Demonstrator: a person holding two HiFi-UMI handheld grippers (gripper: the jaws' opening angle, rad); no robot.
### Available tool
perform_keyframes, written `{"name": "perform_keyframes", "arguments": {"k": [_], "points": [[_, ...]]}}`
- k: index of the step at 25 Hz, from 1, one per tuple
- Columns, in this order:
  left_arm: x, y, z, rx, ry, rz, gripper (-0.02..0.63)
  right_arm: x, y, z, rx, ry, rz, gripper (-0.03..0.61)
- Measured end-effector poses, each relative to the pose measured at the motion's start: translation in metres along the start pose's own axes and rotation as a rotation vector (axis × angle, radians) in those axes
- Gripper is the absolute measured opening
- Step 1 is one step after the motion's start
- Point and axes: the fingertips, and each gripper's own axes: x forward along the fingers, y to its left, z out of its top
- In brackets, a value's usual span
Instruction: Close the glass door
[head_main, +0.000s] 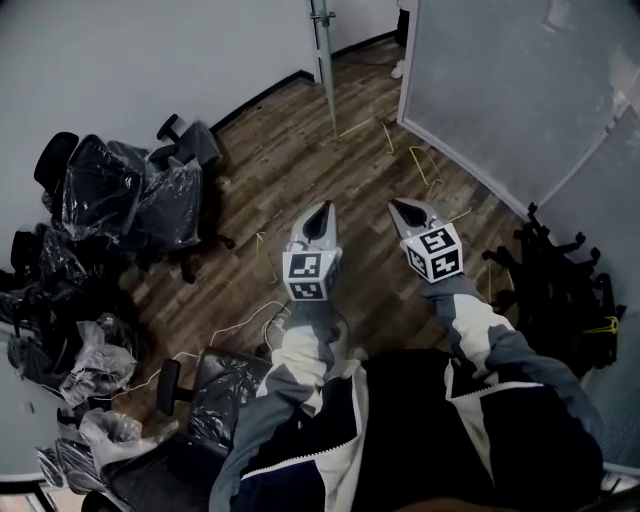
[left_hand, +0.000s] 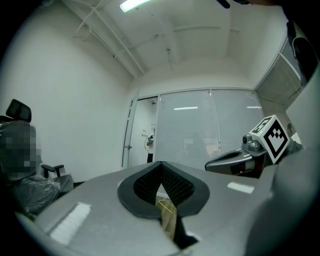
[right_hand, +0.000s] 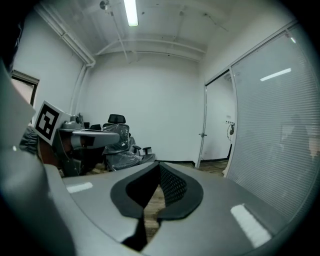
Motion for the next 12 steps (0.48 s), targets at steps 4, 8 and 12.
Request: {"name": "perform_keyframes", "arguments": {"k": [4,8,12], "points": [[-0.010,0.029,-0.015,-0.014,0.023,0.032,0.005,0.032,0.022,0.003,-0.005,0.003,0.039,0.005],[-0.019,0.052,-0.030,-0.021,0.041,0.062,0.005,0.057,0.038,0.004,-0.011,0.008,0.073,0.005],[-0.018,0.069,-0.036,-0.029,0.049,0.091,0.005,0.079,0.047,0.005,-0.021,0.011,0.114,0.005]]}}
